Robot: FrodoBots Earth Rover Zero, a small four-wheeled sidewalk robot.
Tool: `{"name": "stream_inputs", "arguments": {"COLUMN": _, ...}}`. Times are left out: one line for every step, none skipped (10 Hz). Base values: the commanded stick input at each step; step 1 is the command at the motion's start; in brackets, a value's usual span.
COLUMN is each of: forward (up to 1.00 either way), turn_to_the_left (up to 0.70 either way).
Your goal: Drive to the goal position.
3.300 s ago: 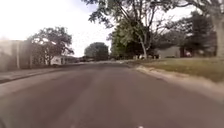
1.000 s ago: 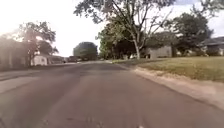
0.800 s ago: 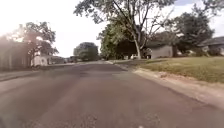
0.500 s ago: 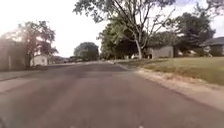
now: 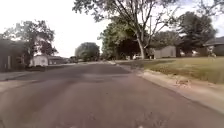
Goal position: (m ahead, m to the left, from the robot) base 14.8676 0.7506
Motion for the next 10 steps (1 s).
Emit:
{"name": "stream_inputs", "arguments": {"forward": 1.00, "turn_to_the_left": 0.00}}
{"name": "stream_inputs", "arguments": {"forward": 1.00, "turn_to_the_left": 0.00}}
{"name": "stream_inputs", "arguments": {"forward": 1.00, "turn_to_the_left": 0.00}}
{"name": "stream_inputs", "arguments": {"forward": 1.00, "turn_to_the_left": 0.00}}
{"name": "stream_inputs", "arguments": {"forward": 1.00, "turn_to_the_left": 0.00}}
{"name": "stream_inputs", "arguments": {"forward": 1.00, "turn_to_the_left": 0.00}}
{"name": "stream_inputs", "arguments": {"forward": 1.00, "turn_to_the_left": 0.00}}
{"name": "stream_inputs", "arguments": {"forward": 1.00, "turn_to_the_left": 0.00}}
{"name": "stream_inputs", "arguments": {"forward": 1.00, "turn_to_the_left": 0.00}}
{"name": "stream_inputs", "arguments": {"forward": 1.00, "turn_to_the_left": 0.00}}
